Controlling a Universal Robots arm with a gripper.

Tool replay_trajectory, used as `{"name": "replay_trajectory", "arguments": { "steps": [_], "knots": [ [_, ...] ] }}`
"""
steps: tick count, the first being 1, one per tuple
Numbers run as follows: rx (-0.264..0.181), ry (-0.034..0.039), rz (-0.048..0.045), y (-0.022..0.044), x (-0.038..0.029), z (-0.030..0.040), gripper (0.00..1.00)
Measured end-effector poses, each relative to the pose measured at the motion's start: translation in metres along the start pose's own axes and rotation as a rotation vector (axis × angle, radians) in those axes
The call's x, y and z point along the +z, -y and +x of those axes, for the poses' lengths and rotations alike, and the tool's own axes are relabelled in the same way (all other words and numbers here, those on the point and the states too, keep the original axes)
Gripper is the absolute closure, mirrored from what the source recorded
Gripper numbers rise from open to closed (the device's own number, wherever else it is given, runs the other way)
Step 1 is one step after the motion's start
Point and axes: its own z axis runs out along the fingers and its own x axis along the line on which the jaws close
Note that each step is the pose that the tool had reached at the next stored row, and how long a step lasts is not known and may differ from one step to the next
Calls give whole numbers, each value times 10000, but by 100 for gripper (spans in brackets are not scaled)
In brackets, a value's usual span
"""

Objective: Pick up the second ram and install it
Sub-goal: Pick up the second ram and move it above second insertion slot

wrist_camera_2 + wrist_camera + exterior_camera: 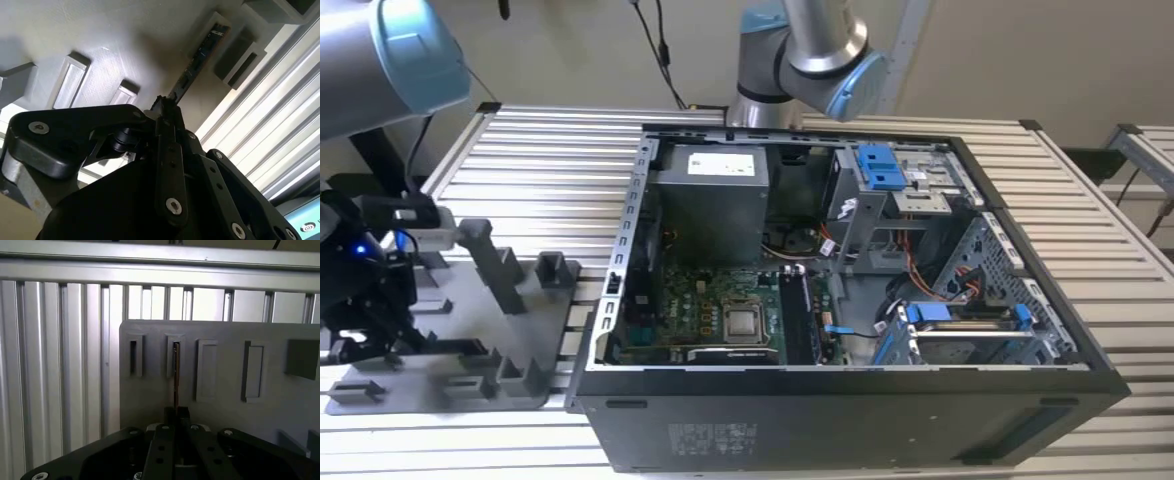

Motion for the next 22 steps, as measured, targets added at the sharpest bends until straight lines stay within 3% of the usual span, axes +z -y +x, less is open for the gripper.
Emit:
{"name": "replay_trajectory", "arguments": {
  "steps": [17,22],
  "knots": [
    [6,1,1,5,-254,-4,86],
    [182,9,3,5,-302,-4,86]
  ]
}}
